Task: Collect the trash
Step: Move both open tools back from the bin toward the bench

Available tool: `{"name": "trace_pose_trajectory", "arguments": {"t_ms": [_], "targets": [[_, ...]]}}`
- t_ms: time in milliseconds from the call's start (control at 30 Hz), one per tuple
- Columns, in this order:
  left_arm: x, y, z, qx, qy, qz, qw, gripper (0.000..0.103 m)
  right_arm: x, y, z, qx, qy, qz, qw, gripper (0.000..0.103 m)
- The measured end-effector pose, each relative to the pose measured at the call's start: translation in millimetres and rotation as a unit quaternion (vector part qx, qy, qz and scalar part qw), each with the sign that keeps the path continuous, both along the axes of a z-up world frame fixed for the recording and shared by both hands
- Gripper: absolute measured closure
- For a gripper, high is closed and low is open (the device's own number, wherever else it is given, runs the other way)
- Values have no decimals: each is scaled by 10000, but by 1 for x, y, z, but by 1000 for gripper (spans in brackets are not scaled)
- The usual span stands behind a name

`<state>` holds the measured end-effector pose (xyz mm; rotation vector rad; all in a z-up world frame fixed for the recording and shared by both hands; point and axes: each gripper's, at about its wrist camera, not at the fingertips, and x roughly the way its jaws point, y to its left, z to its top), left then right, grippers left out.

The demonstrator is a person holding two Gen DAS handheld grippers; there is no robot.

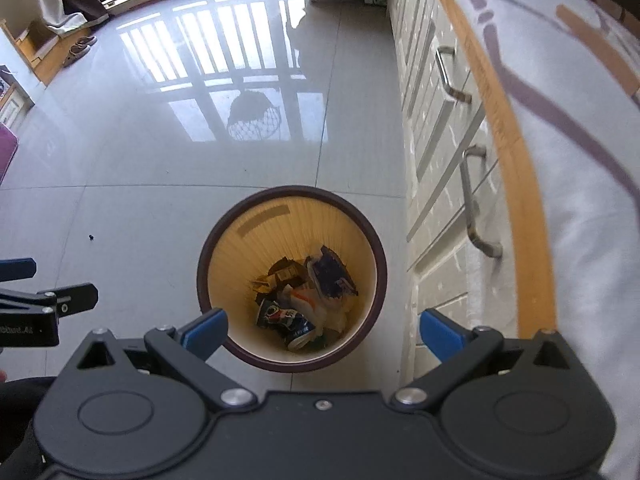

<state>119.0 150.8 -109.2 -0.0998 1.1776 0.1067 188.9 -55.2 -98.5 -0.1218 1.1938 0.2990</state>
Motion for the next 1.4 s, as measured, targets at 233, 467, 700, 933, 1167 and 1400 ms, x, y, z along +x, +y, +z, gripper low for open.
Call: {"name": "trace_pose_trajectory", "arguments": {"t_ms": [233, 467, 700, 933, 1167, 1400], "targets": [[-18, 2, 26, 10, -326, 69, 9994, 0, -18, -1, 35, 164, -264, 129, 9994, 0], [-35, -4, 53, 41, -696, 79, 9975, 0, -36, -13, 65, 301, -662, 126, 9973, 0], [-47, -18, 77, -128, -1080, -42, 9941, 0, -53, -38, 95, 503, -1109, 71, 9925, 0], [-53, -42, 102, -149, -1462, -208, 9889, 0, -70, -83, 121, 704, -1586, -227, 9846, 0], [-55, -75, 126, -254, -1914, -499, 9799, 0, -85, -141, 140, 784, -2072, -622, 9732, 0], [-47, -126, 145, -326, -2248, -936, 9693, 0, -95, -205, 152, 792, -2582, -1156, 9559, 0]]}}
